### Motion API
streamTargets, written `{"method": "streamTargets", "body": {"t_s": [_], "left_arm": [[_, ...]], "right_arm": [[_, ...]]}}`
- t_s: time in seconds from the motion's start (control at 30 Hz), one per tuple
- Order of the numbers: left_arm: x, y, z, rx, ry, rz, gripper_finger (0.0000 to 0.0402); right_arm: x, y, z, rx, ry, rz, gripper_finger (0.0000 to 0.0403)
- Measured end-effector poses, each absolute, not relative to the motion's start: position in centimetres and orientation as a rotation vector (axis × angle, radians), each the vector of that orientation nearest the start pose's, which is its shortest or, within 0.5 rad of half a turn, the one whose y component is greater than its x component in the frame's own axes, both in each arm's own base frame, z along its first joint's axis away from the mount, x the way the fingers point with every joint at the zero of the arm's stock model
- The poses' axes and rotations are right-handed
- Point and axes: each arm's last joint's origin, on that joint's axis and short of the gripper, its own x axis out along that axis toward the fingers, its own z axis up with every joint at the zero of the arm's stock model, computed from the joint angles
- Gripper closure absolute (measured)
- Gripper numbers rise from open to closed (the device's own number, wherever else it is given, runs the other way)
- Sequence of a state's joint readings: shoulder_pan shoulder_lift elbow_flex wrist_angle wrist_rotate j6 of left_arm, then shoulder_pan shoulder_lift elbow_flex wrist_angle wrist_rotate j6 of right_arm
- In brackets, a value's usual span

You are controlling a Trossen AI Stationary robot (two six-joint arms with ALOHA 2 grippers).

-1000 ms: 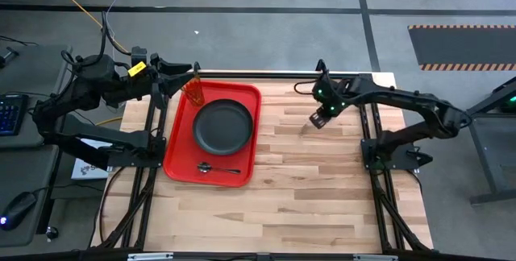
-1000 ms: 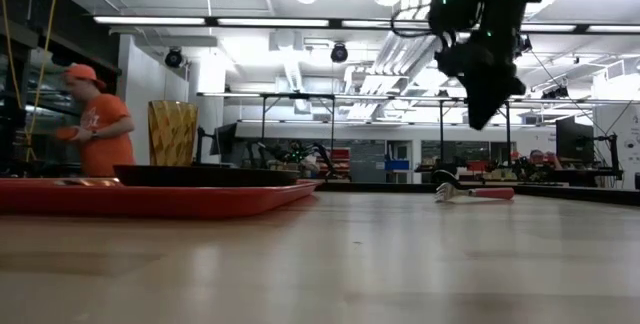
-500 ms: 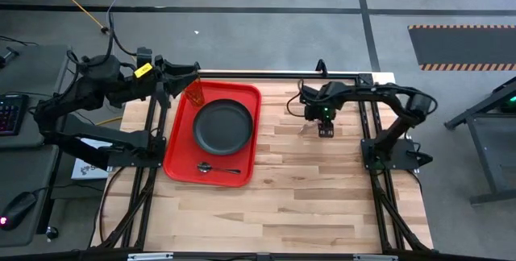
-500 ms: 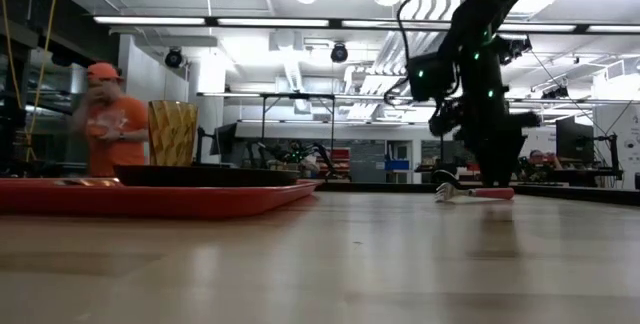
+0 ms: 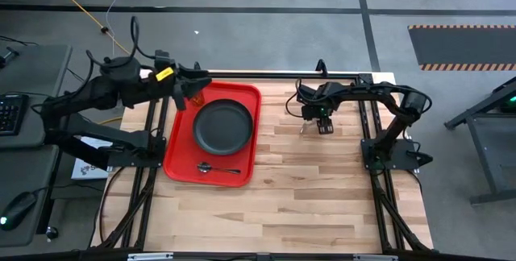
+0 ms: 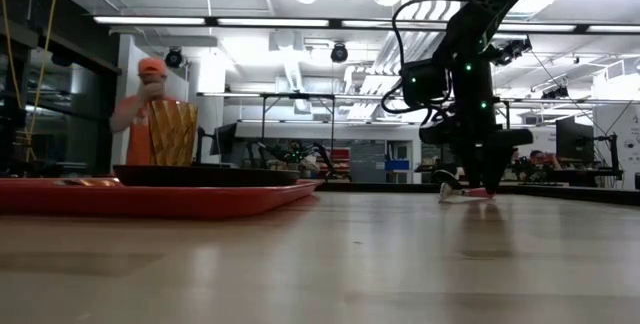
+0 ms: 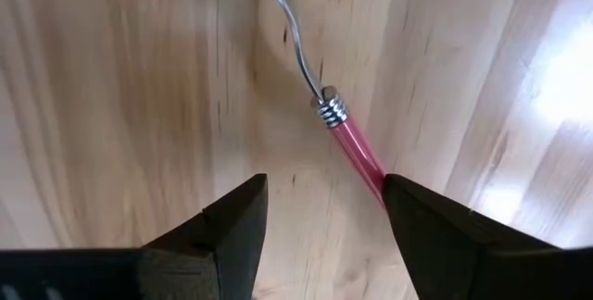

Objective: Pick and place plate/cup/fork/spoon on tray
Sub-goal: Put the pink fork on the red tray to the right of the black spoon

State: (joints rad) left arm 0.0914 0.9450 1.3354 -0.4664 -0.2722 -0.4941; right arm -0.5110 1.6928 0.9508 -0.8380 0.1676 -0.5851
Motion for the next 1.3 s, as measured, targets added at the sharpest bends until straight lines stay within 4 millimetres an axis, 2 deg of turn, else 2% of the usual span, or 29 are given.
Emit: {"method": "streamTargets", "body": {"t_s": [0.23,0.4,0.53,0.67,0.9,1.03,1.23,1.3], "left_arm": [[16.9,2.3,45.7,-0.481,-0.001,0.378,0.0213],[16.9,2.3,45.6,-0.48,0.001,0.379,0.0213],[16.9,2.3,45.6,-0.474,0.004,0.379,0.0213],[16.9,2.3,45.6,-0.474,0.002,0.378,0.0213],[16.9,2.3,45.6,-0.482,0.002,0.378,0.0213],[16.9,2.3,45.6,-0.49,0.0,0.378,0.0213],[16.9,2.3,45.6,-0.49,0.0,0.379,0.0213],[16.9,2.3,45.6,-0.482,0.001,0.378,0.0213]], "right_arm": [[23.3,-13.5,15.1,-0.169,1.666,-0.031,0.019],[22.8,-13.3,17.0,-0.212,1.598,-0.027,0.019],[22.8,-13.2,17.5,-0.244,1.566,-0.014,0.019],[23.2,-13.4,16.9,-0.243,1.554,0.028,0.019],[24.2,-14.0,14.7,-0.247,1.579,0.026,0.0194],[24.2,-13.9,14.0,-0.233,1.615,0.04,0.0234],[24.2,-13.9,14.0,-0.142,1.62,-0.033,0.0378],[24.0,-13.7,14.3,-0.054,1.604,-0.059,0.0384]]}}
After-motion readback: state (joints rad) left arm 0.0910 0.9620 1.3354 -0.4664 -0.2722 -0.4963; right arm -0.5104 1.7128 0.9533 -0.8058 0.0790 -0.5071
